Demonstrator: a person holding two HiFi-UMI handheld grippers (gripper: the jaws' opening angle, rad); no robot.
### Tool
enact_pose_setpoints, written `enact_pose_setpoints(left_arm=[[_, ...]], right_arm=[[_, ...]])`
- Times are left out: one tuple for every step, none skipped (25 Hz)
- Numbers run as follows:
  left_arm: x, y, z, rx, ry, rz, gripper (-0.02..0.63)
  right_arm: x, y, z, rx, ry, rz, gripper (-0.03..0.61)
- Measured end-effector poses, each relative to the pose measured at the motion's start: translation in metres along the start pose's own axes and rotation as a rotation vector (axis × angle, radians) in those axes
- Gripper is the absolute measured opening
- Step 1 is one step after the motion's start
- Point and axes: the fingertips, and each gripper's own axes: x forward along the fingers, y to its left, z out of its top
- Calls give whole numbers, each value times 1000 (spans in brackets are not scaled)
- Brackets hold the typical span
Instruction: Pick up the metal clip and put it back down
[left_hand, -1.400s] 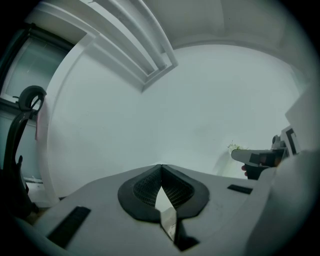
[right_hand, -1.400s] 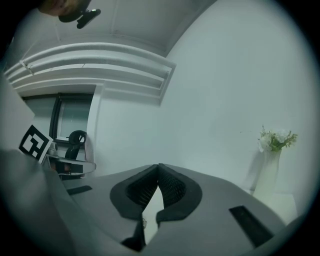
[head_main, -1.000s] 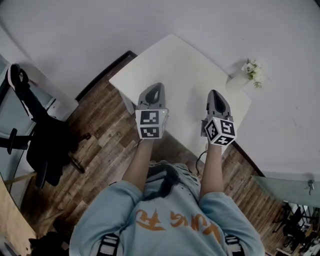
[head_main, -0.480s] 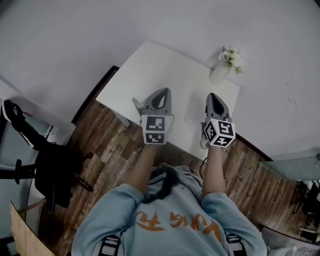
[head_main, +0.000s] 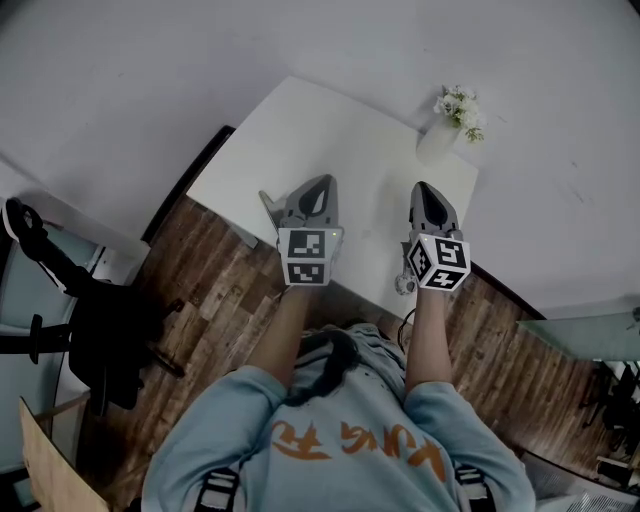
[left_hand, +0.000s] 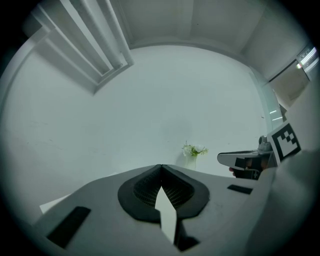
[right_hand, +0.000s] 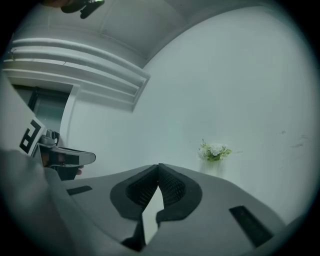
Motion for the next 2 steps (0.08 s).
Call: enact_pose_setpoints(left_arm=[[2,-1,-2,-1,4,2,24],[5,-2,-3,-1,7,5,25]], right_arm=[[1,-3,-1,-2,3,2,12],[2,-6,-3,-3,7,3,12]])
